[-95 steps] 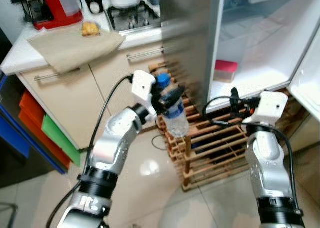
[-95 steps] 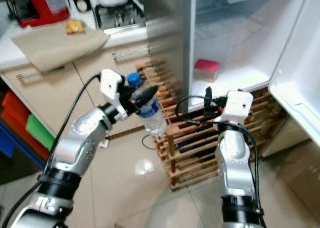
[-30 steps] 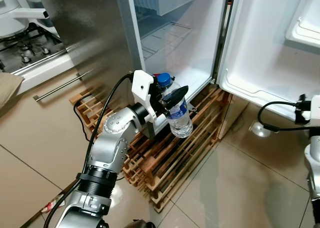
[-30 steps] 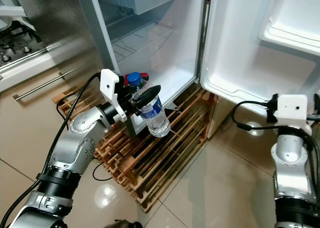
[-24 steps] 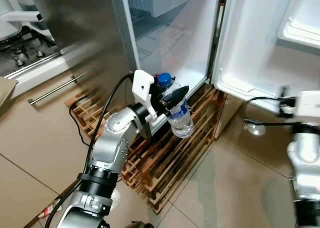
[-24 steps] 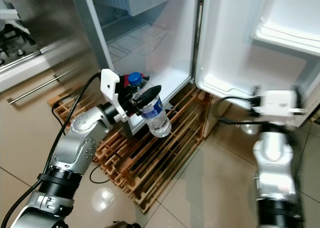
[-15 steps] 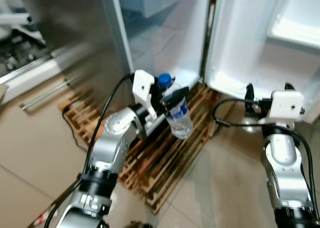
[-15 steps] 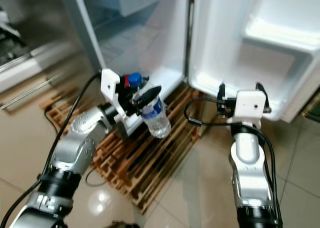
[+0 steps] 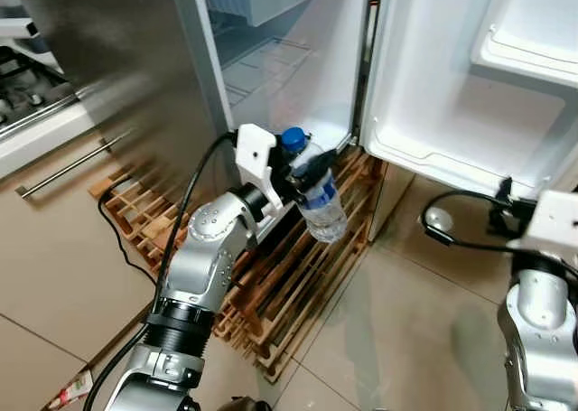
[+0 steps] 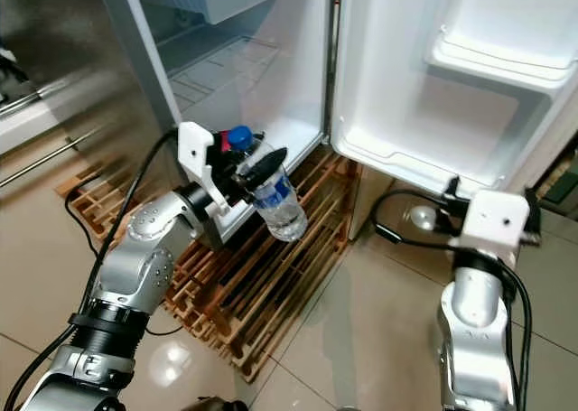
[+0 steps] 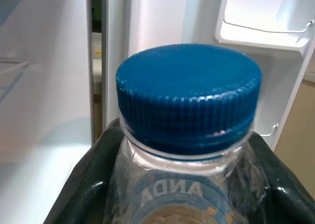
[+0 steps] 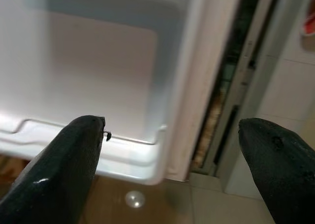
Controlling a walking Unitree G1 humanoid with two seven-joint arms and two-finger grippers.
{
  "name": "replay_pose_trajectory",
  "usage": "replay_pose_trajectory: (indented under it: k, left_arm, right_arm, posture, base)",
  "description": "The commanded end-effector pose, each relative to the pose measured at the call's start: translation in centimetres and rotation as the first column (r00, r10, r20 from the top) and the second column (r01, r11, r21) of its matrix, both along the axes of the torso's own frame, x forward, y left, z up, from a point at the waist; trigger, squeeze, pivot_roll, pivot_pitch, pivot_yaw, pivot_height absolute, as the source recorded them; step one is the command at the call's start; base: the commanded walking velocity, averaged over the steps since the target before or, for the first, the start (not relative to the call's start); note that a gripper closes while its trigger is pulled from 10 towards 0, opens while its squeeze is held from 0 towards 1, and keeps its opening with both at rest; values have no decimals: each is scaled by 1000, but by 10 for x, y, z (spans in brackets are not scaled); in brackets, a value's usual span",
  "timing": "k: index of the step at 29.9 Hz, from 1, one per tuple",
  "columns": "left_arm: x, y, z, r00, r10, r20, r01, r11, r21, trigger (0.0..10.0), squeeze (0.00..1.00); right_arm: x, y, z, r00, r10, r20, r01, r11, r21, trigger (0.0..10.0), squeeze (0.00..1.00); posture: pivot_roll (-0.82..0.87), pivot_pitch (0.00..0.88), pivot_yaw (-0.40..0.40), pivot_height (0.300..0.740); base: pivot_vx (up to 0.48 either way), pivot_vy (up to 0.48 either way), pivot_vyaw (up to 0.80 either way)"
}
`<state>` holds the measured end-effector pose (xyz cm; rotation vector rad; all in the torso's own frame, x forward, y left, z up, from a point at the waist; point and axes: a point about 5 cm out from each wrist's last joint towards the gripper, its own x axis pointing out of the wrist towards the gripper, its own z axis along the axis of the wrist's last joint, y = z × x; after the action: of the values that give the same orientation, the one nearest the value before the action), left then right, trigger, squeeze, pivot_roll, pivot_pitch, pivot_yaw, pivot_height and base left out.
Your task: Restocking fridge
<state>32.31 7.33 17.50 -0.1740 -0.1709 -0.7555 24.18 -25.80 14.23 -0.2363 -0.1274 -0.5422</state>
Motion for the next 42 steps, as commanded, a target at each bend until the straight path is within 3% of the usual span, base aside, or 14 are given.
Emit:
replay_pose_trajectory:
  k: [1, 5, 26, 31, 33, 42]
  left_arm:
    - [3, -2, 9, 999, 4, 37, -4, 1000, -5, 10000, 0]
    - [5, -6, 8, 999, 8, 43, -9, 1000, 23, 10000, 0]
    - [8, -9, 10, 999, 29, 38, -28, 1000, -5, 10000, 0]
    - [6, -11, 18, 998, -3, 65, 3, 1000, -2, 10000, 0]
    - [7, -18, 30, 991, -73, 112, 64, 995, 78, 10000, 0]
    - [23, -20, 55, 975, -158, 157, 148, 986, 72, 10000, 0]
  right_arm:
    - [3, -1, 0, 1000, 10, -4, -10, 1000, 3, 10000, 0]
    - [10, 6, -5, 994, 96, -59, -98, 995, -21, 10000, 0]
    - [18, 14, -2, 989, 143, -34, -143, 990, -18, 10000, 0]
    - [16, 18, -4, 988, 149, -36, -149, 989, -13, 10000, 0]
    - [14, 20, -8, 987, 152, -44, -152, 988, -7, 10000, 0]
    - [9, 24, -13, 988, 148, -53, -147, 989, 9, 10000, 0]
  posture:
    - [-163, 0, 100, 740]
    - [-165, 0, 101, 740]
    - [-166, 0, 102, 740]
    - [-164, 0, 101, 740]
    - [-162, 0, 94, 740]
    - [-189, 0, 121, 740]
  base:
    - [352, 0, -800]
    - [434, 0, -786]
    - [467, 0, -37]
    - [373, 0, 0]
    - [0, 0, 0]
    - [0, 0, 0]
